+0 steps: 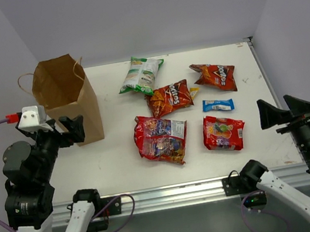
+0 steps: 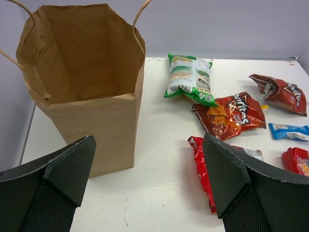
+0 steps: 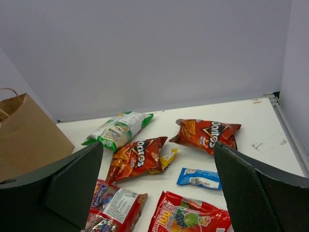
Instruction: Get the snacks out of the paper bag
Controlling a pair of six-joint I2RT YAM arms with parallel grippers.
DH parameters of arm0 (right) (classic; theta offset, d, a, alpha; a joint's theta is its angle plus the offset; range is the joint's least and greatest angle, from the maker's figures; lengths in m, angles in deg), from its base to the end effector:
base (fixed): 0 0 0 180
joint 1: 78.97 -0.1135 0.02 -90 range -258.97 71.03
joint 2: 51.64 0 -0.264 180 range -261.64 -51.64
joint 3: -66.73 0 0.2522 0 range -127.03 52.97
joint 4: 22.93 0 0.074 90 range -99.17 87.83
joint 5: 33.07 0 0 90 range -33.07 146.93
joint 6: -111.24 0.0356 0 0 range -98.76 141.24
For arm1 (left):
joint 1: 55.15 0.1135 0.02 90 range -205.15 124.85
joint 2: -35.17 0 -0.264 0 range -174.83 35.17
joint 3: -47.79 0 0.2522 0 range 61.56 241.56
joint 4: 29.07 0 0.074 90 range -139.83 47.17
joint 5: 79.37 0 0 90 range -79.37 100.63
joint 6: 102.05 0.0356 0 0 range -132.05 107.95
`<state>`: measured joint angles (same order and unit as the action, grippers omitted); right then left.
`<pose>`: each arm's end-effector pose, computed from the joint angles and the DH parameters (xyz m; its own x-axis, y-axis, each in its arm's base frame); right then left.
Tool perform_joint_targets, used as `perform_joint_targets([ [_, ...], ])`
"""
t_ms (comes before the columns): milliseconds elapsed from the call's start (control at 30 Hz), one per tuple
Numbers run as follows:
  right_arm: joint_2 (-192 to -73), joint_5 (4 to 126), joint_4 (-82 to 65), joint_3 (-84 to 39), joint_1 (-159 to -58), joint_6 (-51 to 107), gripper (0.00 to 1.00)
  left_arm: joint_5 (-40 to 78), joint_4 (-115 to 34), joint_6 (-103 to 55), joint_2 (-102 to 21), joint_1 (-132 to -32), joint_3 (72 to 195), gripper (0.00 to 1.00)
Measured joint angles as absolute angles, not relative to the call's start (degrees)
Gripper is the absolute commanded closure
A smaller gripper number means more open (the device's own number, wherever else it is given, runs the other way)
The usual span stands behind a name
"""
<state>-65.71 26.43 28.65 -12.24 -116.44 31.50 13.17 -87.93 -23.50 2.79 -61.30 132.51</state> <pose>-0.0106 -0.0309 0.4302 0.1564 0.3132 -0.9367 -0.1626 0.9436 0.2884 0.0595 -0.0080 0.4421 -0.1406 -0.1843 -0.9728 0.1254 0.9713 -0.2022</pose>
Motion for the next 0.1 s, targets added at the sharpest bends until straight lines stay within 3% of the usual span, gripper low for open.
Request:
perform_joint_targets([
  [100, -65.7, 26.4, 28.6, -12.2, -116.4, 31.5, 0.01, 13.2, -87.8, -23.5, 2.4, -61.3, 132.3, 0.0],
])
